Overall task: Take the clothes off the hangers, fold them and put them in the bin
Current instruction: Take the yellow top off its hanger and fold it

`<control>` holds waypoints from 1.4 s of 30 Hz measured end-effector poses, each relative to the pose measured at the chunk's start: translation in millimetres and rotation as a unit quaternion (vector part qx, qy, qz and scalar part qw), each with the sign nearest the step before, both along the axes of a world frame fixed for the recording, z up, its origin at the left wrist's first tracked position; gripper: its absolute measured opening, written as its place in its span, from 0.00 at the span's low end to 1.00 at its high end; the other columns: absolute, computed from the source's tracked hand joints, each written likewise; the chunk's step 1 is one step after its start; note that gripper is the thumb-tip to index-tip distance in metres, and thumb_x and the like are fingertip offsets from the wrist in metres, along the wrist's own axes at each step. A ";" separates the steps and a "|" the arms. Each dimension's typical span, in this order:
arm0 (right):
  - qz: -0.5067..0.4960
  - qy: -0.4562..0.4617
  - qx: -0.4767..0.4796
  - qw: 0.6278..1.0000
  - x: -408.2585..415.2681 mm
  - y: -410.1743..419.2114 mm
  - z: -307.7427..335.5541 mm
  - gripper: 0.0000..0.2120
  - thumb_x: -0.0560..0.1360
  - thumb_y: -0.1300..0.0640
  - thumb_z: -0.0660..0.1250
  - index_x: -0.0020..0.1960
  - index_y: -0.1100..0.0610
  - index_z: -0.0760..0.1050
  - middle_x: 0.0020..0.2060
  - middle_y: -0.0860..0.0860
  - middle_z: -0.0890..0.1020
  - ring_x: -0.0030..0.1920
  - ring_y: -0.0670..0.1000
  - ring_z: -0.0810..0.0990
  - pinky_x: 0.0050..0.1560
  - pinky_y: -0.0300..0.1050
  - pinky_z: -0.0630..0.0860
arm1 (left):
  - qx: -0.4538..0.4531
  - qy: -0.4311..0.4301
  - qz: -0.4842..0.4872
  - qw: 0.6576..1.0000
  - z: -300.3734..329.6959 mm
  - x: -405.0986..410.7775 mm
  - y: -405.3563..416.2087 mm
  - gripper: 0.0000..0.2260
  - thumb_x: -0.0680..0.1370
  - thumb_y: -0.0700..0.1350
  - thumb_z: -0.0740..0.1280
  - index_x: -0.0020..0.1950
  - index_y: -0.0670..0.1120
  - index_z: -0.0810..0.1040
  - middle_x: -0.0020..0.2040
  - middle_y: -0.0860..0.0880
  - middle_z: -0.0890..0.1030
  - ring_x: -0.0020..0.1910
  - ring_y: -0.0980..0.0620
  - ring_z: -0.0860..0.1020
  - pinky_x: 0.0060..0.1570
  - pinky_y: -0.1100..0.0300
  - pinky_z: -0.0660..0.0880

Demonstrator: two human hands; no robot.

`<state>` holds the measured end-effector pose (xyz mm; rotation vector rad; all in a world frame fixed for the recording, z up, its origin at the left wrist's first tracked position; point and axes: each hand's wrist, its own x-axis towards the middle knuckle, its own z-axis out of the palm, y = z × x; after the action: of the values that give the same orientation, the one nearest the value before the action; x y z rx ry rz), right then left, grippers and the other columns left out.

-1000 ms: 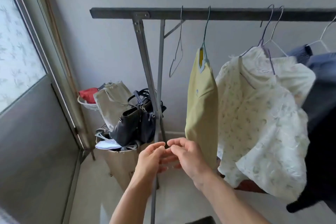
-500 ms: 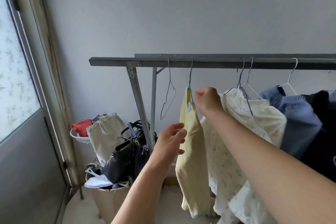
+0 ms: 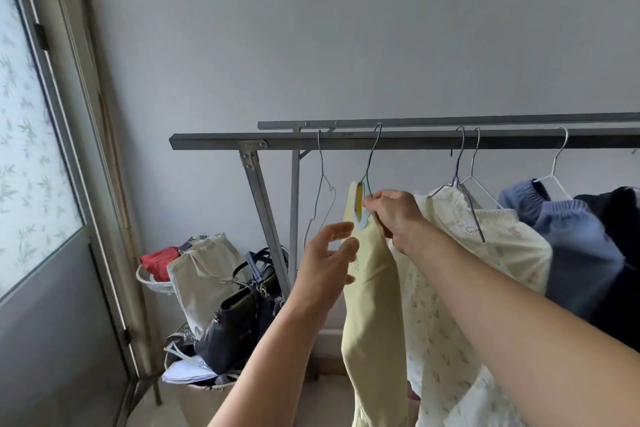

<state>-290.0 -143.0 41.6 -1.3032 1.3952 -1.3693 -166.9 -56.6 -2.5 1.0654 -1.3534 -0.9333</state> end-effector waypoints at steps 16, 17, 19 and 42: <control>0.057 0.095 -0.004 0.994 -11.3 73.5 19.6 0.03 0.73 0.63 0.70 0.41 0.57 0.79 0.32 0.53 0.73 0.30 0.48 0.66 0.30 0.40 0.61 | -0.006 -0.121 -0.081 0.989 28.9 -3.6 13.4 0.14 0.78 0.50 0.70 0.51 0.39 0.79 0.34 0.51 0.75 0.30 0.55 0.70 0.28 0.62 0.70; 0.051 0.093 0.005 0.994 -12.3 74.7 15.3 0.06 0.73 0.64 0.69 0.38 0.56 0.77 0.33 0.54 0.72 0.30 0.48 0.65 0.30 0.40 0.59 | -0.006 -0.155 -0.068 0.986 30.3 -3.6 14.6 0.15 0.77 0.51 0.71 0.49 0.38 0.79 0.32 0.51 0.73 0.29 0.55 0.69 0.28 0.62 0.68; 0.034 0.081 0.024 0.996 -12.1 76.5 6.9 0.08 0.72 0.66 0.67 0.35 0.56 0.75 0.35 0.56 0.71 0.30 0.50 0.64 0.31 0.40 0.59 | -0.021 -0.210 -0.030 0.977 32.3 -5.1 15.1 0.14 0.75 0.52 0.73 0.43 0.40 0.81 0.31 0.51 0.72 0.29 0.55 0.68 0.30 0.61 0.65; 0.057 0.414 0.044 0.907 -34.4 117.9 112.6 0.04 0.74 0.66 0.67 0.47 0.66 0.79 0.20 0.52 0.68 0.19 0.48 0.57 0.26 0.36 0.55 | 0.167 -0.171 0.031 0.970 -49.1 24.7 5.2 0.09 0.74 0.47 0.74 0.38 0.42 0.85 0.35 0.46 0.83 0.37 0.50 0.80 0.44 0.55 0.79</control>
<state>-324.4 -25.1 154.3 -1.9847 1.8450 -0.6501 -142.2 -51.4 -51.6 1.5760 -1.4608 -0.9827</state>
